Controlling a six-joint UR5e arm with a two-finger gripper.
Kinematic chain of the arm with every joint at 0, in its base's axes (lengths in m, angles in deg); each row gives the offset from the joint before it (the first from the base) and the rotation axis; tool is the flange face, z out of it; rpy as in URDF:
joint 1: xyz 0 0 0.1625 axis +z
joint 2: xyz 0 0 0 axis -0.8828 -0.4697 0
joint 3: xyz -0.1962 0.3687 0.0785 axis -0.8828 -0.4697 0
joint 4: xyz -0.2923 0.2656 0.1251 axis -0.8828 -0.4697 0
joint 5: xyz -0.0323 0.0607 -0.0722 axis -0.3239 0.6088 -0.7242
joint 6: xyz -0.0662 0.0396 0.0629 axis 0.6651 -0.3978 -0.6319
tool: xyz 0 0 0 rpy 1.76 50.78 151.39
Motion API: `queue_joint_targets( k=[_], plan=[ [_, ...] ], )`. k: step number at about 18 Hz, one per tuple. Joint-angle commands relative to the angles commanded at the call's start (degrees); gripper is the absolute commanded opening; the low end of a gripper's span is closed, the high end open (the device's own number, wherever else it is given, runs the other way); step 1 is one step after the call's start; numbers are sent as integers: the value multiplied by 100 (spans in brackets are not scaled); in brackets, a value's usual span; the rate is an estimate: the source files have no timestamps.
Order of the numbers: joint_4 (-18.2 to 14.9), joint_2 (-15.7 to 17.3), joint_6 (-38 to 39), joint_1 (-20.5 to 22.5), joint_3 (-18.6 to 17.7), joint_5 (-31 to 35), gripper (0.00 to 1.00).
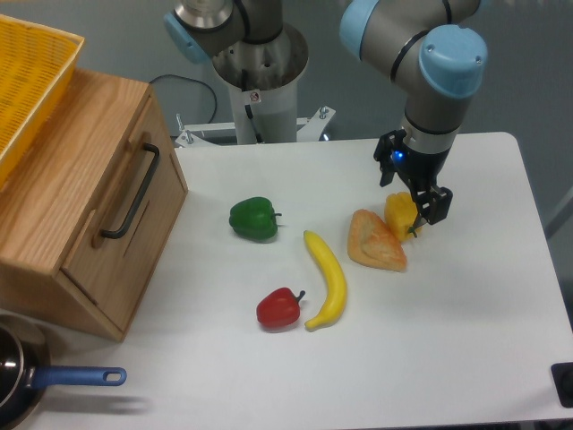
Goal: Slide open the top drawer
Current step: 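Raise the gripper from beside the yellow pepper and open it, then move the open gripper across the table toward the drawer's black handle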
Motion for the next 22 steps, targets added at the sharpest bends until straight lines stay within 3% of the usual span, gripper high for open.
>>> queue_joint_targets(
  k=[14,22],
  plan=[
    [-70,-9,2602,-615,70,9,100],
    [-281,-62,4561,-1502,176,-18,100]
  ],
)
